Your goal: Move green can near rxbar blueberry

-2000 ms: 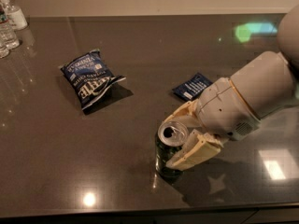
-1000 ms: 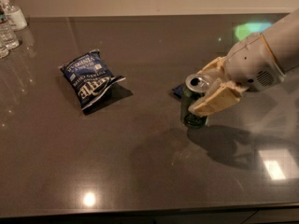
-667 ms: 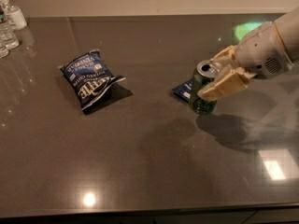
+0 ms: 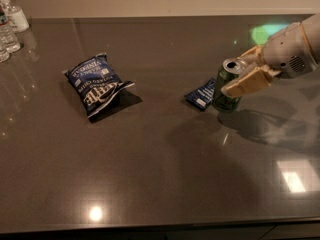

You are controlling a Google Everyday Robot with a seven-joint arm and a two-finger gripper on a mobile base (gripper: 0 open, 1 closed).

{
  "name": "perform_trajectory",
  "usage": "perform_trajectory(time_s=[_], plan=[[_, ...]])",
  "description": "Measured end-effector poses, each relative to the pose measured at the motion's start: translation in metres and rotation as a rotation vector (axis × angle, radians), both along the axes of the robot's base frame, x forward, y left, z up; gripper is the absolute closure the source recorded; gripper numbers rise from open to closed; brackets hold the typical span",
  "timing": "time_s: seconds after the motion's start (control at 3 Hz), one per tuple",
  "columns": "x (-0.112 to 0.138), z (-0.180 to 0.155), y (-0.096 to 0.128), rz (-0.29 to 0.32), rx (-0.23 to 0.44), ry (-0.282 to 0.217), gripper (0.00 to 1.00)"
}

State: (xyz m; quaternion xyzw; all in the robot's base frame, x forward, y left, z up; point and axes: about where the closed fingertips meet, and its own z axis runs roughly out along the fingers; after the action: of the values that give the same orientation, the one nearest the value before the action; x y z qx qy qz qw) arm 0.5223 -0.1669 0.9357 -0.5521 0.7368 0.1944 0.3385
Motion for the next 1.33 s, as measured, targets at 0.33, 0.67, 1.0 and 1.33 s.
perform_trajectory(time_s=[0.33,0.67,1.0,1.33], plan=[[0.010,-0.012,-0.009,-0.022,0.014,0.020,1.00],[0.016,-0.023,-0.012,-0.031,0.031,0.034,0.84],[0.022,-0.031,-0.014,-0.037,0.051,0.035,0.53],[0.025,-0.033,-0.017,-0.040,0.053,0.029,0.30]])
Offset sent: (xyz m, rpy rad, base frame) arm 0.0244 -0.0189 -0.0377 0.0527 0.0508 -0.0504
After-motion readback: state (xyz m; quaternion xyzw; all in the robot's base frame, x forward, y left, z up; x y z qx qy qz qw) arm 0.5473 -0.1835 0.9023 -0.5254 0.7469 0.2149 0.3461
